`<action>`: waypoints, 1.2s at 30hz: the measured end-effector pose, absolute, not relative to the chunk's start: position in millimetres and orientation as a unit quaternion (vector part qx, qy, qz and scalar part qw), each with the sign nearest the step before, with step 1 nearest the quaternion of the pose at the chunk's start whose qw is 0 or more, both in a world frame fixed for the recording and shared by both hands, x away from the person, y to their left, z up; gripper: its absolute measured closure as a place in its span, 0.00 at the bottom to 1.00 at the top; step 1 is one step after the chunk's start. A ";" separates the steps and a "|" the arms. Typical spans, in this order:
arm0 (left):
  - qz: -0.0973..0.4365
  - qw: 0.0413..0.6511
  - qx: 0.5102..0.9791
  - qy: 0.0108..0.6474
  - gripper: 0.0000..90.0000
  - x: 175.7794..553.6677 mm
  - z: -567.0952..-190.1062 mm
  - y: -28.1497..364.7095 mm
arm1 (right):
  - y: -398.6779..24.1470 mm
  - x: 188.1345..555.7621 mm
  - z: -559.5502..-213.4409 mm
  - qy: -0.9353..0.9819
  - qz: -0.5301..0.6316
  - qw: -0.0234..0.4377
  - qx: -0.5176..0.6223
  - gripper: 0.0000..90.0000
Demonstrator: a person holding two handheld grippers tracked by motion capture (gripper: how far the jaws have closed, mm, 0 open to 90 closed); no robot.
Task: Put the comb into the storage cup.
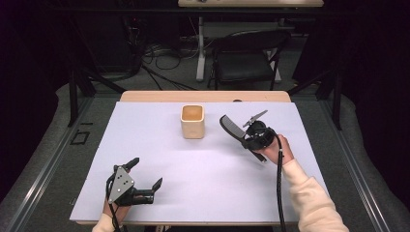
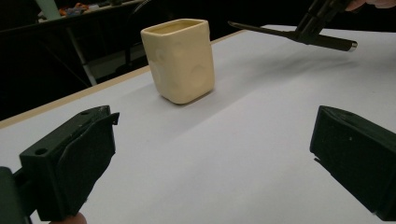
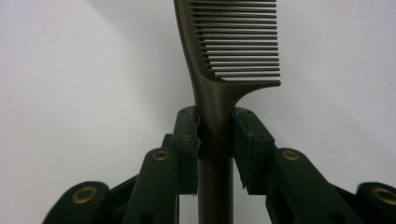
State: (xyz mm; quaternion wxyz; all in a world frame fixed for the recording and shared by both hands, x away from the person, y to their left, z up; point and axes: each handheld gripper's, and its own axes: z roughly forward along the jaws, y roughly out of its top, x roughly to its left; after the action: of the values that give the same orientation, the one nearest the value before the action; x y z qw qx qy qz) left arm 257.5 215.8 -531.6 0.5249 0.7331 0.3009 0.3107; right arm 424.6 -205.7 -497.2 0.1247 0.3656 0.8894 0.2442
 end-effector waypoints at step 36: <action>0.309 0.526 0.733 0.301 0.00 257.6 -531.7 215.4 | -203.8 418.4 -489.2 0.869 0.308 0.140 0.361 0.80</action>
State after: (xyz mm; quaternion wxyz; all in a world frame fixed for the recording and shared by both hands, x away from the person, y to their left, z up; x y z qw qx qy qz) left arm 257.6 215.4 -531.7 0.5257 0.7332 0.3007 0.3093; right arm 418.4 -203.8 -489.2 0.1400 0.3607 0.8692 0.3080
